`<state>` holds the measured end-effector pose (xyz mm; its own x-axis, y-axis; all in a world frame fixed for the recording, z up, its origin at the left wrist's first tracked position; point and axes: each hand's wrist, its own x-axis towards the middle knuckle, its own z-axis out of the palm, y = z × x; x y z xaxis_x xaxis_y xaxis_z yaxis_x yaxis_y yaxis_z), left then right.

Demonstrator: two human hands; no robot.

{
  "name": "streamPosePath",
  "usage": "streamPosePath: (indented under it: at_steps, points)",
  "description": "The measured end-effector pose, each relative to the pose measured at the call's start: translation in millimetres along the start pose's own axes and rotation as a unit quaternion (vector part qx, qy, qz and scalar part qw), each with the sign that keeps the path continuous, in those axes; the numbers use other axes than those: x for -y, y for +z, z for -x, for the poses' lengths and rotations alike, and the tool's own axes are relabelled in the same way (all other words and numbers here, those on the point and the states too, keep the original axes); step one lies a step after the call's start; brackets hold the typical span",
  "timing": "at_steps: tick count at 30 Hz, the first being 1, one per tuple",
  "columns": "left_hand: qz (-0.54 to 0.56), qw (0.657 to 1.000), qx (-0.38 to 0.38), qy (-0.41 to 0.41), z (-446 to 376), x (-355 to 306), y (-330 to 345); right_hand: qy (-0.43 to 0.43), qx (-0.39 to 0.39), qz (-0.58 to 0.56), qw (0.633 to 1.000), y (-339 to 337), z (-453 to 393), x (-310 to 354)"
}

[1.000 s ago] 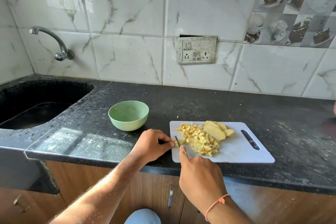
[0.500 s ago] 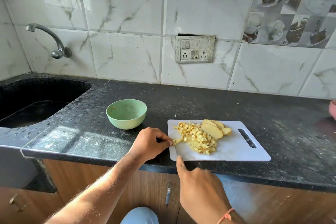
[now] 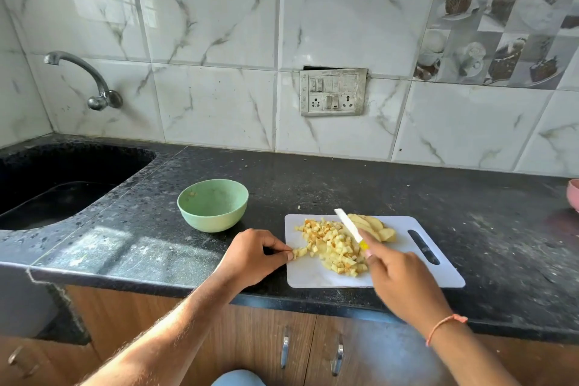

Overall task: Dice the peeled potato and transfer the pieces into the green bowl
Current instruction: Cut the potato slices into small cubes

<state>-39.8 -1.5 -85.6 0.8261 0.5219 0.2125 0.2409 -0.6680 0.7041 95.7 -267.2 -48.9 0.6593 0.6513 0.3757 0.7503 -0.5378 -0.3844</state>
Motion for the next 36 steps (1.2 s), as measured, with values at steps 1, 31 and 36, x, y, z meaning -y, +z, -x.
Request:
streamPosePath:
  at_steps: [1,31,36]
  points:
    - [0.003,1.0,0.001,-0.001,0.1,0.4,0.0,0.021,-0.013,-0.029,0.999,-0.3,-7.1,-15.3]
    - [-0.128,0.963,0.151,0.185,-111.4,-113.1,8.7,0.143,-0.142,-0.488,0.849,-4.0,-12.2,-68.5]
    - [-0.19,0.93,0.209,0.234,-111.3,-133.3,24.8,0.146,-0.145,-0.5,0.841,-6.1,-10.8,-69.6]
